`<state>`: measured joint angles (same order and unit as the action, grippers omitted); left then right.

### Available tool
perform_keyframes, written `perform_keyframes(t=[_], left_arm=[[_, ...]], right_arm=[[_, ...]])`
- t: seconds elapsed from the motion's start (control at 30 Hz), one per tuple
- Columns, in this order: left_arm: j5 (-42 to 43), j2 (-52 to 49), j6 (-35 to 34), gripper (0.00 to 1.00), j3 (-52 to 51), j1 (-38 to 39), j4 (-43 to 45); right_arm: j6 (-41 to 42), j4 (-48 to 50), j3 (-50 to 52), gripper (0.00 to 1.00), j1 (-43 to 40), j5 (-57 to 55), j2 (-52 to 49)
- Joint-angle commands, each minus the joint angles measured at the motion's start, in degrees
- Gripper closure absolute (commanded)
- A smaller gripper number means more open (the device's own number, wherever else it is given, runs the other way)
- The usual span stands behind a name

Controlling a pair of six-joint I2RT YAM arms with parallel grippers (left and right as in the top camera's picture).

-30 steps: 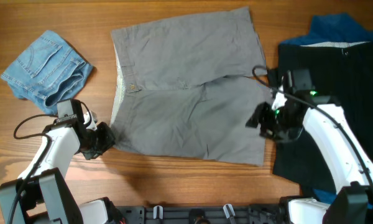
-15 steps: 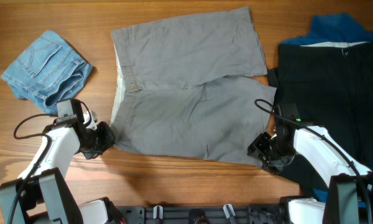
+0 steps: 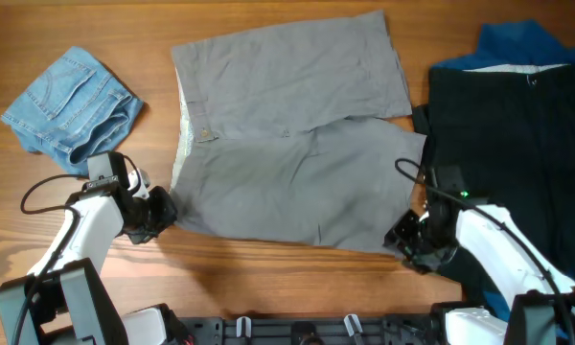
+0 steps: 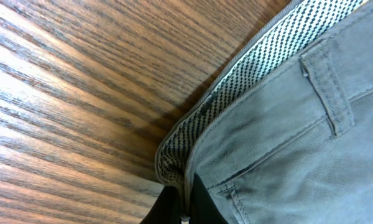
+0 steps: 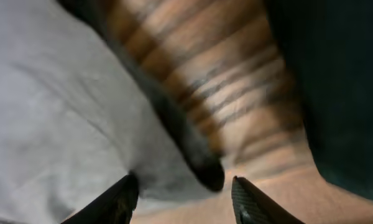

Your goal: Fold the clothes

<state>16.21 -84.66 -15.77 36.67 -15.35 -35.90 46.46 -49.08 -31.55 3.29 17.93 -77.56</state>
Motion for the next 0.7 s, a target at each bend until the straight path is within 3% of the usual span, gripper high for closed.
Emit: perform_keyframes(t=[0.0,0.07,0.1,0.13,0.27,0.37,0.47,0.57,0.67], left_arm=[[0.3,0.1,0.1,0.96,-0.6,0.4,0.5],[0.3,0.1,0.1,0.96,-0.6,0.4,0.7],[0.3,0.1,0.1,0.96,-0.6,0.4,0.6],[0.3,0.2,0.1,0.96,-0.5,0.4,0.4],[-1.3,1.9,0.1,0.96,6.8,-2.1,-11.0],[-2.1,8.6,-1.7,0.96,15.7,-8.4,-21.9],[-3.5,16.1,-2.7,0.96,23.3,-12.6,-30.4],[-12.4,23.5,-4.5,0.96,29.5,-13.7,-36.2],[-12.2,24.1,-4.4,0.96,29.5,-13.7,-36.4]], right_arm=[[3.4,7.2,4.2,0.47,0.1,-0.2,0.2],[3.1,11.8,5.0,0.53,0.1,-1.4,0.2],[1.4,12.2,4.7,0.8,0.1,-1.4,0.2],[-0.1,11.3,4.2,0.96,0.1,-1.4,0.2],[-7.9,-5.0,-8.3,0.96,0.1,-1.4,1.1],[-12.9,-19.6,-26.1,0.96,0.1,-1.4,4.4],[-13.6,-28.3,-40.5,0.96,0.2,-1.4,6.2],[-13.3,-29.6,-51.2,0.96,0.2,-1.6,6.5],[-13.5,-22.3,-51.5,0.96,0.1,-2.6,5.6]])
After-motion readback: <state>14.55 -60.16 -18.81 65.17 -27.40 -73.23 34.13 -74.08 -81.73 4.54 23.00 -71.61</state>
